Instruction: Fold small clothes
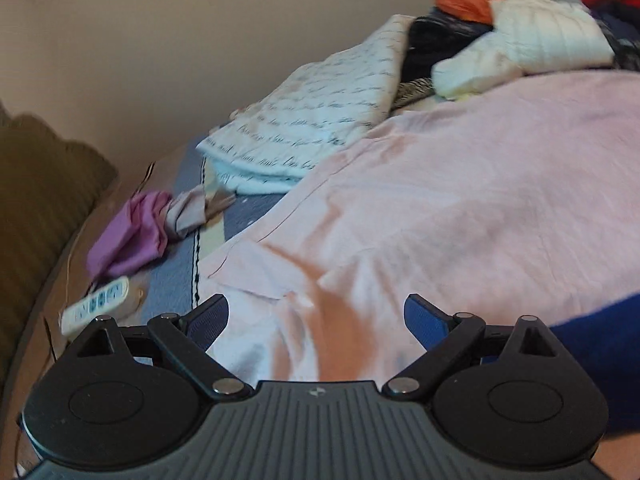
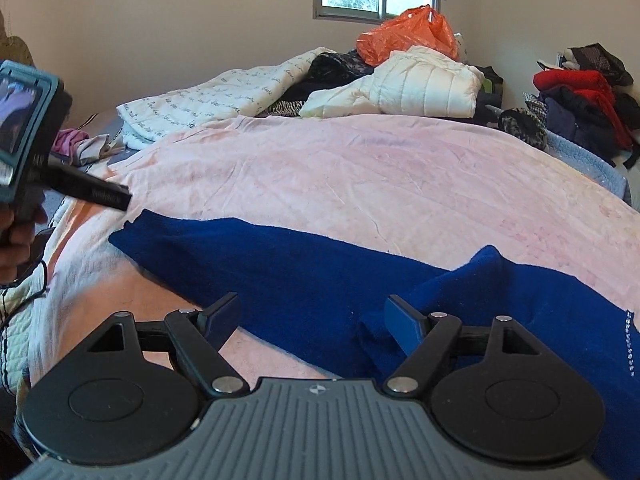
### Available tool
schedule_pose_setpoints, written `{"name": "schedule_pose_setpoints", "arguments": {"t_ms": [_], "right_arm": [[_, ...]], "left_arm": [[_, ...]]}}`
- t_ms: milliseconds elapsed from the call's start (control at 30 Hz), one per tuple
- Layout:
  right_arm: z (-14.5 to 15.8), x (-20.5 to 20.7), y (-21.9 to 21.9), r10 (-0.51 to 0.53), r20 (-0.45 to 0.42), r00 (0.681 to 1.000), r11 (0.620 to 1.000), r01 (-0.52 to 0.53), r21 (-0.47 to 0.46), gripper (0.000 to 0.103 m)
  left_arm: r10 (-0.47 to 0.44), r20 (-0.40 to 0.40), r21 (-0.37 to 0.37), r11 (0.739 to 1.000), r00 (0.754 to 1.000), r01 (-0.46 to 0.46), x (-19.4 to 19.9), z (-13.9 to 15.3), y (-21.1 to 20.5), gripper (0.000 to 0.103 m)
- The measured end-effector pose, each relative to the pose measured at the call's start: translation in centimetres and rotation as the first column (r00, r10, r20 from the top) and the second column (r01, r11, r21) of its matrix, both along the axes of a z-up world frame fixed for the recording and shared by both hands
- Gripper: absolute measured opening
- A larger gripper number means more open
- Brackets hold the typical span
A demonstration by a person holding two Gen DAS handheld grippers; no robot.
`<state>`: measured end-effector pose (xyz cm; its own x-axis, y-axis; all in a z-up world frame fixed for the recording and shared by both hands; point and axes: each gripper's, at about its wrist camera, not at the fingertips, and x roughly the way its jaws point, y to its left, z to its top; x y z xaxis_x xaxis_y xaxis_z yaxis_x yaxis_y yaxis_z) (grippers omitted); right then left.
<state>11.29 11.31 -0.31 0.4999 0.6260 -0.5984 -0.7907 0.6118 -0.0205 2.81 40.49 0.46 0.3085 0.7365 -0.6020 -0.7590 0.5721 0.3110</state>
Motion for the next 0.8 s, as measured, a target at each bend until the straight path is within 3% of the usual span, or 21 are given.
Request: {"name": "schedule_pose_setpoints", "arguments": {"t_ms": [100, 267, 400, 500, 567, 600, 667, 733, 800], "right_arm": [[-0.3, -1.6, 2.2, 0.078, 0.069, 0.995, 0.996, -0.075, -0.042, 0.081], [-1.5, -5.5, 7.6, 0.254, 0.225, 0.941, 0.958, -0.213, -0.190, 0.070], [-3.9, -8.4, 11.6, 0.380, 0.375, 0.845, 0.900, -0.245, -0.359, 0.066], [-5.1, -9.4, 13.7, 0.408, 0.495, 0.767, 0.892, -0.217, -0.397, 0.065], [-5.6, -9.5, 14.9, 0.406, 0.539, 0.738, 0.896, -0.206, -0.393, 0.062], [-5.7, -9.3, 15.5, 0.409, 0.538, 0.737, 0.896, -0.212, -0.390, 0.057], [-5.8, -8.8, 16.5, 0.414, 0.514, 0.752, 0.893, -0.224, -0.391, 0.025], [-5.2, -7.7, 17.0, 0.385, 0.434, 0.815, 0.904, -0.238, -0.356, 0.003], [-3.3, -6.0, 16.4, 0.315, 0.301, 0.900, 0.938, -0.249, -0.239, 0.003]], "left_arm": [[0.063, 0.075, -0.035, 0.998, 0.995, -0.060, -2.0, 1.4, 1.2, 0.096], [-0.008, 0.133, -0.052, 0.999, 0.991, 0.015, -3.1, 2.6, -1.0, 0.096], [-0.070, 0.168, -0.065, 0.994, 0.983, 0.082, -3.2, 3.4, -2.6, 0.096], [-0.085, 0.197, -0.071, 0.992, 0.977, 0.101, -3.6, 4.1, -3.0, 0.096], [-0.096, 0.218, -0.076, 0.990, 0.971, 0.115, -4.0, 4.4, -3.2, 0.096], [-0.094, 0.227, -0.080, 0.990, 0.969, 0.115, -4.2, 4.5, -3.1, 0.096], [-0.090, 0.230, -0.097, 0.989, 0.969, 0.115, -4.4, 4.4, -3.0, 0.096], [-0.072, 0.225, -0.120, 0.988, 0.972, 0.101, -4.7, 4.0, -2.7, 0.096], [-0.037, 0.232, -0.123, 0.990, 0.972, 0.067, -5.4, 3.6, -2.5, 0.096]]}}
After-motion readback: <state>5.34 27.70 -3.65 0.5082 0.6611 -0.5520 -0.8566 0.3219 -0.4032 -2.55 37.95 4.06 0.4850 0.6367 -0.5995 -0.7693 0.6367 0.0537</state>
